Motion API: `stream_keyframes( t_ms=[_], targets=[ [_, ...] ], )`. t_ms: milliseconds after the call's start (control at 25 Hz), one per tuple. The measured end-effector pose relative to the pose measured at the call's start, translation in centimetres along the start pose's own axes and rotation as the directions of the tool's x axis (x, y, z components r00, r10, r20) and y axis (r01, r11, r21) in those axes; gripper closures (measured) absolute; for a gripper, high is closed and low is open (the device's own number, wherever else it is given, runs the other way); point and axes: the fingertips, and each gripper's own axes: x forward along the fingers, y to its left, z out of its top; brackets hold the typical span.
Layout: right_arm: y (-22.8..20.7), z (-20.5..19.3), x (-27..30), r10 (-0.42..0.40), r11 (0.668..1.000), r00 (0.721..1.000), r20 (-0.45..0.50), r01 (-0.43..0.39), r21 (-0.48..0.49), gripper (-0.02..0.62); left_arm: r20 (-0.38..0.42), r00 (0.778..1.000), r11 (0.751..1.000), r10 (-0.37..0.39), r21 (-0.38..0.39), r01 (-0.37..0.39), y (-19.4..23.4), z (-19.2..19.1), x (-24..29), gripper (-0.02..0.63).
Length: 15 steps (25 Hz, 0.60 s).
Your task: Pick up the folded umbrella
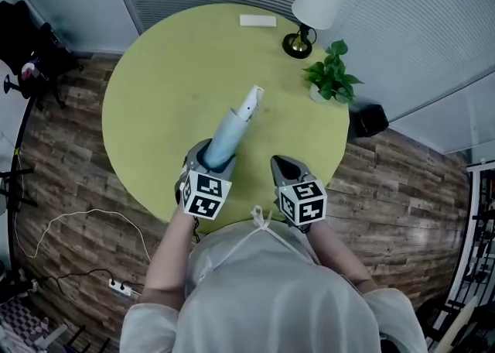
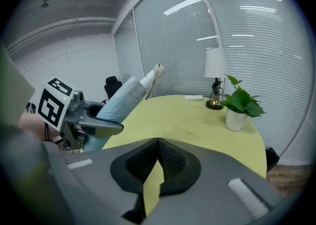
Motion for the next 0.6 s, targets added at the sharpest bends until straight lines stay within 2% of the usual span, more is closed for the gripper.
stream_keyframes(
  t_ms=[80, 160, 360, 480, 600],
  targets=[
    [0.0, 0.9, 0.0, 0.001, 1.0, 1.0, 0.019, -0.001, -0.02, 0.595, 0.086, 0.996, 0.999, 0.039, -0.036, -0.036, 0.9, 1.9, -1.5, 0.319],
    [-0.1, 2.0, 0.0, 0.0, 1.0, 0.999, 0.039, 0.001, -0.029, 0.595, 0.179, 0.981, 0.995, 0.072, -0.082, -0.058, 1.7, 3.7, -3.0, 0.319],
    [0.2, 4.2, -0.1, -0.008, 1.0, 0.996, 0.086, 0.009, -0.019, 0.595, 0.377, 0.916, 0.984, 0.139, -0.16, -0.084, 2.9, 6.9, -7.2, 0.318],
    [1.1, 5.2, -0.6, 0.028, 0.999, 0.993, 0.111, -0.025, -0.028, 0.595, 0.432, 0.877, 0.961, 0.212, -0.255, -0.106, 3.8, 7.5, -9.3, 0.317],
    [1.8, 6.3, -1.0, 0.029, 0.999, 0.991, 0.133, -0.023, -0.048, 0.595, 0.425, 0.855, 0.927, 0.297, -0.344, -0.151, 5.4, 7.2, -10.6, 0.318]
  ],
)
